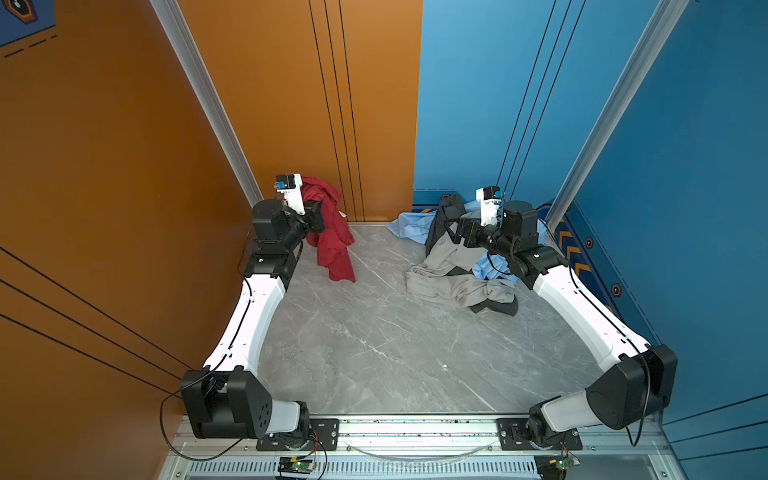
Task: Pick out a specific cloth from the pile
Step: 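Carry the sweatshirt toward the orange wall with the left gripper while the right withdraws, then lower the red sweatshirt onto the table near the orange wall and open the left gripper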
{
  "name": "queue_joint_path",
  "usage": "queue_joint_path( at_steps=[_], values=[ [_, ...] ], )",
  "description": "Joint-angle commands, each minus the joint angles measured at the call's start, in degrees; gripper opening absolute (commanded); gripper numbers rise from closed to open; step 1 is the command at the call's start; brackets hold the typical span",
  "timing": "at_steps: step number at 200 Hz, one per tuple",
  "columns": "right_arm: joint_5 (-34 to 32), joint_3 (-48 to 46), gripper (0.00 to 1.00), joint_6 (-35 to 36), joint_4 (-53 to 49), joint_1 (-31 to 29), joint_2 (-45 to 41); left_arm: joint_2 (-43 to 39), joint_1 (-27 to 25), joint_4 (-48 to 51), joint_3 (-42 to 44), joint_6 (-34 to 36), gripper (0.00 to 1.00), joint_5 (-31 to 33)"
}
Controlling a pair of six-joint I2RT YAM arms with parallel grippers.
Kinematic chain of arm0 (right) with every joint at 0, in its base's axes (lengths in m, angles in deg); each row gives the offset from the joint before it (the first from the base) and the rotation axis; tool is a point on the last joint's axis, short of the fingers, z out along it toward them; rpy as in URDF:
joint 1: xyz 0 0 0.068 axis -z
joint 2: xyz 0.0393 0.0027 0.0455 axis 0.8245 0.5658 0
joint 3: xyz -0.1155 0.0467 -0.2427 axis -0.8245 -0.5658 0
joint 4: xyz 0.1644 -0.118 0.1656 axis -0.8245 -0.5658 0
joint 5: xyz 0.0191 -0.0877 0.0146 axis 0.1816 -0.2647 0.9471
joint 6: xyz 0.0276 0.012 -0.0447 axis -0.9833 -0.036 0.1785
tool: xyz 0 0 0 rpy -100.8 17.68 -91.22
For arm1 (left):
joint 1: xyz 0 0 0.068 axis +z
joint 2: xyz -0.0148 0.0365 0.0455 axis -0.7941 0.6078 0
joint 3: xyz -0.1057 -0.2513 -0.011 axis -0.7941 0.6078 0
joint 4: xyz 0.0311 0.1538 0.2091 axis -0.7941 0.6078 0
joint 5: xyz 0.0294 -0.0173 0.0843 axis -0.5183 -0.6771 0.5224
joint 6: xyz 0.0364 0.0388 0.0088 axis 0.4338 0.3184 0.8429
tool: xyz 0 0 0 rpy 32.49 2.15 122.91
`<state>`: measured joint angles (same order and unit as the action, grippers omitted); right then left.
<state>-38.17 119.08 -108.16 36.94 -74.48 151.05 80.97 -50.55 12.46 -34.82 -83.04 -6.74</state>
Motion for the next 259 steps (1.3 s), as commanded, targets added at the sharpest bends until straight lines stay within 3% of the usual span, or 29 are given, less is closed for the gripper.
queue_joint_path(
  at_steps=[1,56,117,197,234,259],
  values=[
    [1.9,-1.9,0.89,2.4,2.5,-0.4,0.5,-2.4,2.4,3.3,-0.3,4.5,0.00,4.6],
    [-0.6,-13.4,0.93,9.0,12.3,-5.5,-3.4,-3.9,3.8,0.5,6.5,8.3,0.00,13.6],
    [-1.8,-23.9,0.95,7.6,22.6,-8.9,-5.0,-2.7,4.0,-7.0,14.9,13.5,0.00,23.7],
    [-1.7,-26.5,0.96,13.6,27.3,-12.0,-5.7,2.0,9.1,-7.5,10.7,13.7,0.00,23.0],
    [-4.7,-30.1,0.96,16.5,30.8,-15.1,-5.8,2.9,8.1,-7.5,19.0,7.1,0.00,23.5],
    [-5.8,-32.8,0.96,16.0,32.9,-15.4,-6.6,3.0,6.7,-7.1,24.9,1.0,0.00,27.2]
  ],
)
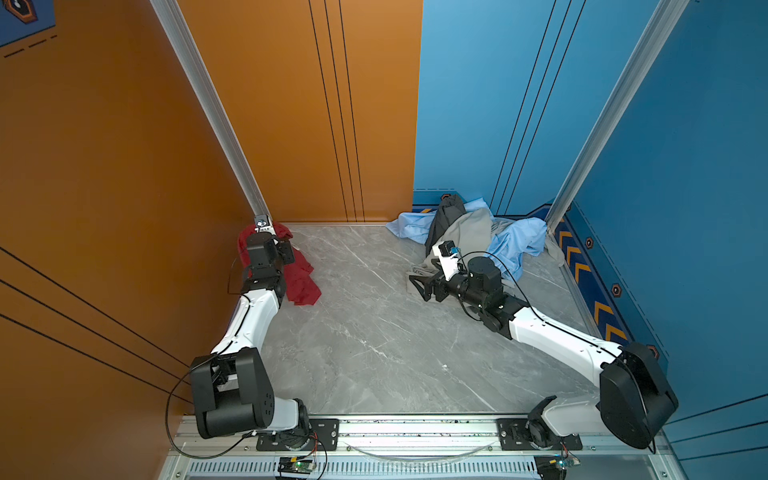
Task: Pick out a specific cloth from the pile
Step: 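Lower the red sweatshirt onto the table near the orange wall and open the left gripper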
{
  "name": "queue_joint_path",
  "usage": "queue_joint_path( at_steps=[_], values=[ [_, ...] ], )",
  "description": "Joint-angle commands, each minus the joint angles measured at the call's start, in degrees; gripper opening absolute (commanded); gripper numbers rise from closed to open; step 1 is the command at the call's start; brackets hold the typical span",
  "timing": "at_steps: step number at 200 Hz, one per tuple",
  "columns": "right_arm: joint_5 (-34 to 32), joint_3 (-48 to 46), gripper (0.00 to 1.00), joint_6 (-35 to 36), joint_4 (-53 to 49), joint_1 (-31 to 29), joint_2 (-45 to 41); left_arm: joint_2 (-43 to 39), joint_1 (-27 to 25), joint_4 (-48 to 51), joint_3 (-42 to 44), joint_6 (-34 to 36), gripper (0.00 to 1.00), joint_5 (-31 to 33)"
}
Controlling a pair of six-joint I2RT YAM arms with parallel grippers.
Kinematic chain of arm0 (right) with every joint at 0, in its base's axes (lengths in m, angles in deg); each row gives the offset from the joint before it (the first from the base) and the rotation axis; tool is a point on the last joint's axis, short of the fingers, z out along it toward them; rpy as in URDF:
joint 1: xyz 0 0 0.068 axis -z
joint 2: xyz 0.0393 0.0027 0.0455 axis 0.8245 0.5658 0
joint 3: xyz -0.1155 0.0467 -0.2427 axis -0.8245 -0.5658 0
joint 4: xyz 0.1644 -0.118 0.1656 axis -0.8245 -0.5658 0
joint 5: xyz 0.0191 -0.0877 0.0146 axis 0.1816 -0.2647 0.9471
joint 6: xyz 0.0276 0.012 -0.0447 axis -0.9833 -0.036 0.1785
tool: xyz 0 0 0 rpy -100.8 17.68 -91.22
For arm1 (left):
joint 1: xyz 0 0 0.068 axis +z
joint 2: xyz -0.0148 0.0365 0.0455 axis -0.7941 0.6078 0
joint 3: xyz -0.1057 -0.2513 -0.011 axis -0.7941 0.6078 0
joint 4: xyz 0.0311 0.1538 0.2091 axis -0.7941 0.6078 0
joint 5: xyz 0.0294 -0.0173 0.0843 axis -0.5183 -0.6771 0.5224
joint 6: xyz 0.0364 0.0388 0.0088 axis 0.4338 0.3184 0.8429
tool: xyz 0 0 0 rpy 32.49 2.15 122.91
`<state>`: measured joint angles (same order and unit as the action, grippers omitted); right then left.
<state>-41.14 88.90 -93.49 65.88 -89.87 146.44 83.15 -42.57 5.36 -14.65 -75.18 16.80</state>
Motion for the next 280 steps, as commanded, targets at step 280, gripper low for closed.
queue_joint_path(
  at_steps=[280],
  values=[
    [0.1,-2.7,0.96,0.7,0.6,4.5,1.5,28.4,0.3,36.1,-18.4,-11.8,0.23,-7.1]
  ],
)
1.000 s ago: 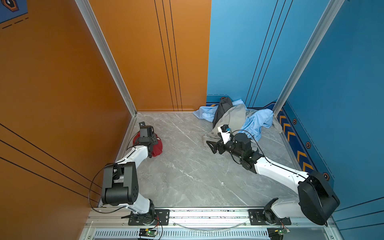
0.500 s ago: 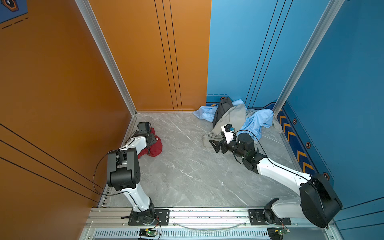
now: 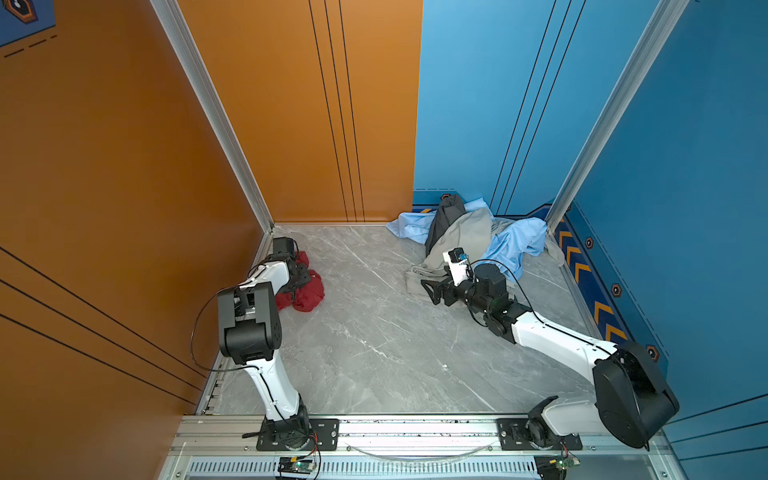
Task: Pick out a specific cloth from the pile
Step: 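Lower the red sweatshirt onto the table near the orange wall and open the left gripper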
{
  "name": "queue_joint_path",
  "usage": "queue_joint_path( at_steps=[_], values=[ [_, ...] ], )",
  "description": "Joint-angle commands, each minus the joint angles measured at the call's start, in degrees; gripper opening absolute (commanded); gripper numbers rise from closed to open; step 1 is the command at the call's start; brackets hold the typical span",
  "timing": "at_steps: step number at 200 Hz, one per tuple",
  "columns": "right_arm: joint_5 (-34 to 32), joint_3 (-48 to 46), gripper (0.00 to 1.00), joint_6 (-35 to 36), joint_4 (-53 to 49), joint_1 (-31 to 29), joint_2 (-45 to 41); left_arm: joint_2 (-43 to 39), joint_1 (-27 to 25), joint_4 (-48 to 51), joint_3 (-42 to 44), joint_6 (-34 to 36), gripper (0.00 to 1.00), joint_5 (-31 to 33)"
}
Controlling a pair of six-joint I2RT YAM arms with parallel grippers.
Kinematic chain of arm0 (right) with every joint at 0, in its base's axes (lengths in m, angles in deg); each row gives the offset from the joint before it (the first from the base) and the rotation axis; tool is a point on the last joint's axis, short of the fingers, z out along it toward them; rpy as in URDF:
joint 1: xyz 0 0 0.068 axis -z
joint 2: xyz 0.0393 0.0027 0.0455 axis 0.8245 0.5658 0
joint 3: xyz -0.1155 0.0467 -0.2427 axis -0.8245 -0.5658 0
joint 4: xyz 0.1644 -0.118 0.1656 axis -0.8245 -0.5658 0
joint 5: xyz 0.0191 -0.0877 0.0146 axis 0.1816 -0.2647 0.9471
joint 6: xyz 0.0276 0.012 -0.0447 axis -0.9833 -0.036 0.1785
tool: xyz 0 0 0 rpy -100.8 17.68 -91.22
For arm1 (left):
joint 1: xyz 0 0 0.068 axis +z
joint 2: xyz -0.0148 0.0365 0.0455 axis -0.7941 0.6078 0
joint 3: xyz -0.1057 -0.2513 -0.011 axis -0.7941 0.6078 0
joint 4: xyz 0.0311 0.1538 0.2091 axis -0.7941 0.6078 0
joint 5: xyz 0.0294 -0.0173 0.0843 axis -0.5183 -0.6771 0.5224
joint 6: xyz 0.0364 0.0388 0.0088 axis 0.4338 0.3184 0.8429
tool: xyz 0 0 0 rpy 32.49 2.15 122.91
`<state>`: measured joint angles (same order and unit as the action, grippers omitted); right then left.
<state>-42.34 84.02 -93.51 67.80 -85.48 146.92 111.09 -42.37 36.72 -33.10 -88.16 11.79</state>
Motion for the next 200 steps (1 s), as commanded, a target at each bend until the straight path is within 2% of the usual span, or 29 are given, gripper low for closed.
queue_joint_path(
  at_steps=[1,36,66,100,155,200],
  values=[
    [1.3,2.2,0.97,0.7,-1.4,0.1,1.0,0.4,0.1,4.8,0.0,1.1,0.23,-2.0],
    [1.1,2.7,0.97,0.8,-1.8,-0.1,1.0,-1.7,-0.1,4.8,-0.9,1.3,0.39,-1.5],
    [0.7,3.3,0.96,0.8,-2.6,-0.2,0.4,-4.4,-0.3,4.6,-2.2,1.3,0.59,-1.2],
    [0.0,4.4,0.97,0.9,-3.8,-0.2,-0.1,-7.3,-1.3,4.6,-3.7,1.6,0.71,-1.2],
    [-1.1,6.0,0.97,1.5,-5.8,-0.2,-0.8,-13.0,-2.3,1.8,-2.0,2.8,0.80,0.4],
    [-1.5,5.9,0.97,1.6,-5.7,-0.2,-1.6,-19.0,-2.5,-6.8,5.1,2.7,0.83,1.4]
  ],
)
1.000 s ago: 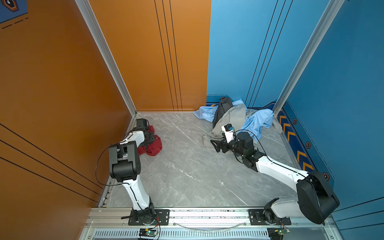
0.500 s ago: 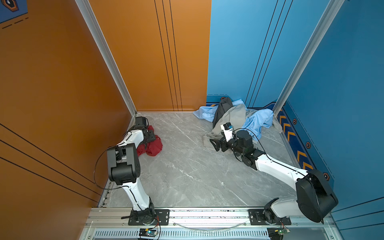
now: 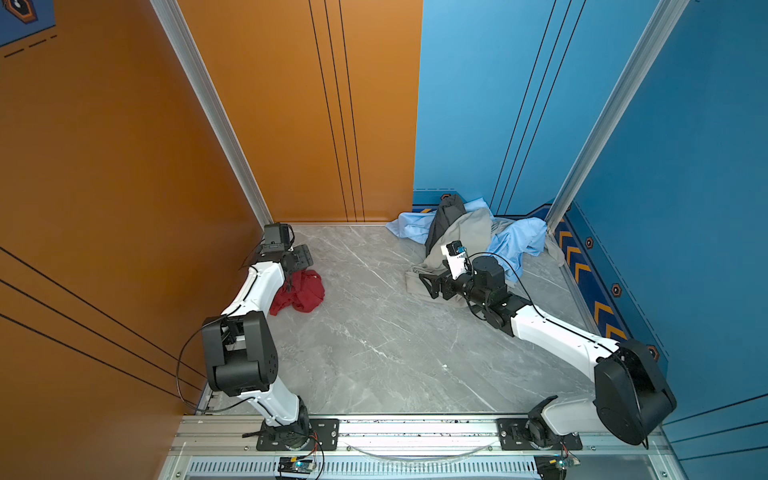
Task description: Pick out a specific cloth from the pile
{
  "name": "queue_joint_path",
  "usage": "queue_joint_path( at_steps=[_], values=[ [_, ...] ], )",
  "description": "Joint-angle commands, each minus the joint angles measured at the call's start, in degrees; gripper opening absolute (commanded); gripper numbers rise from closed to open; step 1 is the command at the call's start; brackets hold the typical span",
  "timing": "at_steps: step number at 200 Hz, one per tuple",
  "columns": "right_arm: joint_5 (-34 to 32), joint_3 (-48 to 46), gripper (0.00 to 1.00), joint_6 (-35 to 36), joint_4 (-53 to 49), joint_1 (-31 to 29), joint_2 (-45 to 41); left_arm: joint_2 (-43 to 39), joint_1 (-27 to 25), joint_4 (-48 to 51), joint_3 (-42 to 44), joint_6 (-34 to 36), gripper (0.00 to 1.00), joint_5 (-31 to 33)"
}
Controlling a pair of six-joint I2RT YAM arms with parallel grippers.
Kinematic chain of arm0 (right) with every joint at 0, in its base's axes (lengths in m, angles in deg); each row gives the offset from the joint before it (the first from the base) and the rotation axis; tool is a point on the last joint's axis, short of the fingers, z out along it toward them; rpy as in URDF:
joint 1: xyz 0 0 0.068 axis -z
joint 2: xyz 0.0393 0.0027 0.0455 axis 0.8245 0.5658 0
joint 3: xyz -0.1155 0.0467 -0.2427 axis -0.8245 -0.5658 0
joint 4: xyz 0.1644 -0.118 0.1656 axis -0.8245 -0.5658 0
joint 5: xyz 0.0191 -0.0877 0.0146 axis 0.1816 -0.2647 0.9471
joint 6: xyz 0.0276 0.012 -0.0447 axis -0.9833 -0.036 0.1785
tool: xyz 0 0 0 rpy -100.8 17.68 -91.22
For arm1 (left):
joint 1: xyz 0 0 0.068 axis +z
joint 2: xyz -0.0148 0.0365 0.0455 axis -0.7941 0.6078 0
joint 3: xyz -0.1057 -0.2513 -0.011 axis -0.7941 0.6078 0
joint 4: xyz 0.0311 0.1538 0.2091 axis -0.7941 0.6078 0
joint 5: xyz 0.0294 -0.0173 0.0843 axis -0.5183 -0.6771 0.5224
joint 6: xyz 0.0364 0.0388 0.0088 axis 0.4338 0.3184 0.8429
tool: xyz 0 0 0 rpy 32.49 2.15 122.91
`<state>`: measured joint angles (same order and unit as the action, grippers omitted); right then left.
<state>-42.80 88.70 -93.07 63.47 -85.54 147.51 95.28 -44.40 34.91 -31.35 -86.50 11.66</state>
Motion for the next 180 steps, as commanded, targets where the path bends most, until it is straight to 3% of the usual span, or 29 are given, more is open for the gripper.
queue_joint_path(
  at_steps=[1,39,54,78,117,147,180],
  values=[
    [-1.1,1.2,0.97,1.2,-1.4,-0.1,-2.2,-3.3,-0.5,-5.2,3.5,1.1,0.83,1.6],
    [-3.6,-0.5,0.97,1.9,-1.6,0.2,-4.2,-7.8,-0.9,-10.3,7.2,2.6,0.85,0.8],
    [-6.2,-2.2,0.98,2.6,-1.1,0.5,-6.1,-10.5,-1.7,-12.8,9.7,3.1,1.00,-0.5],
    [-11.6,-5.7,1.00,4.2,-1.3,2.3,-9.6,-15.7,-2.8,-17.5,15.4,3.6,0.98,-2.2],
    [-17.1,-12.3,1.00,3.4,1.1,10.9,-11.9,-23.1,-3.6,-26.5,24.8,4.3,0.98,-4.7],
    [-22.3,-18.7,1.00,3.4,7.3,17.0,-12.3,-22.3,-3.9,-29.0,28.8,4.5,0.98,-6.6],
    [-24.6,-23.4,1.00,2.0,13.1,21.6,-11.2,-19.9,-3.9,-37.4,35.8,6.0,0.98,-3.6]
  ],
)
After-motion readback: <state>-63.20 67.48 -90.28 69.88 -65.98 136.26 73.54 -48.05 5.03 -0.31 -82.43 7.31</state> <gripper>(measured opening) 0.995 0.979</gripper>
